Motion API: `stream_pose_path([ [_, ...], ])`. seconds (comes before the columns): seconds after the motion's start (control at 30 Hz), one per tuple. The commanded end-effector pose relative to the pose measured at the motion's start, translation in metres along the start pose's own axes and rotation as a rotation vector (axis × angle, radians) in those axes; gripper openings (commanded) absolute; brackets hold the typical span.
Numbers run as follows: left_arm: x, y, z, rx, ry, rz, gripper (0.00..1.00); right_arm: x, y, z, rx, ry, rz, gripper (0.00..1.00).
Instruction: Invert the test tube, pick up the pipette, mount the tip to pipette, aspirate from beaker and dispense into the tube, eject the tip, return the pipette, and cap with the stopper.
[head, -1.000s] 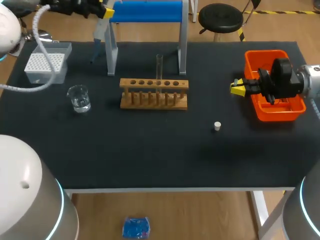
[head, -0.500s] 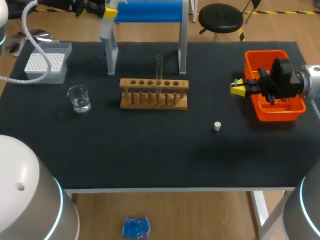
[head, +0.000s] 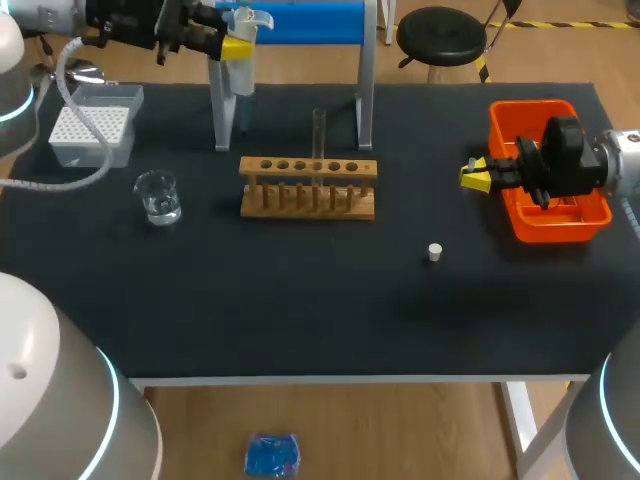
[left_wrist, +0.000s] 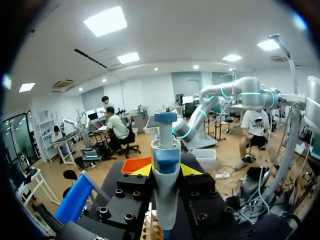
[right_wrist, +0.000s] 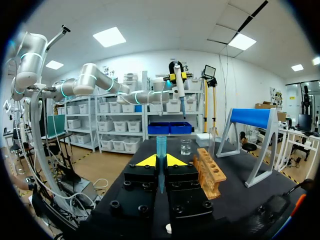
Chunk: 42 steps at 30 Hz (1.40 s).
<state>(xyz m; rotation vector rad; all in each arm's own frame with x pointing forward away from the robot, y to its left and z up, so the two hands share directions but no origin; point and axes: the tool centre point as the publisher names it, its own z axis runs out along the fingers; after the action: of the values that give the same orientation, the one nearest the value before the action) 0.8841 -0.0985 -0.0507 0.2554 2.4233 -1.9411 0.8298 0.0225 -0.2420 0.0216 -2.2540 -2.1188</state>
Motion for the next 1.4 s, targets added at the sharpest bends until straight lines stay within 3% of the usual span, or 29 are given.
stream_pose_path([
  [0.03, 0.008, -0.005, 0.018, 0.018, -0.022, -0.024, 0.00, 0.001, 0.000, 0.000, 0.001, -0.003, -0.001, 0.00],
  [0.07, 0.009, -0.005, 0.023, 0.010, -0.015, -0.056, 0.00, 0.001, 0.000, 0.000, 0.001, -0.003, -0.001, 0.00],
  [0.87, 0.007, -0.007, 0.023, 0.018, -0.007, -0.042, 0.00, 0.001, 0.000, 0.000, 0.001, -0.003, -0.001, 0.00],
  [1.13, 0.017, -0.019, 0.053, 0.067, 0.010, -0.002, 0.00, 0.001, 0.000, 0.000, 0.001, -0.003, -0.001, 0.00],
  [1.4, 0.037, -0.028, 0.084, 0.118, -0.024, -0.045, 0.00, 0.001, 0.000, 0.000, 0.001, -0.003, -0.001, 0.00],
])
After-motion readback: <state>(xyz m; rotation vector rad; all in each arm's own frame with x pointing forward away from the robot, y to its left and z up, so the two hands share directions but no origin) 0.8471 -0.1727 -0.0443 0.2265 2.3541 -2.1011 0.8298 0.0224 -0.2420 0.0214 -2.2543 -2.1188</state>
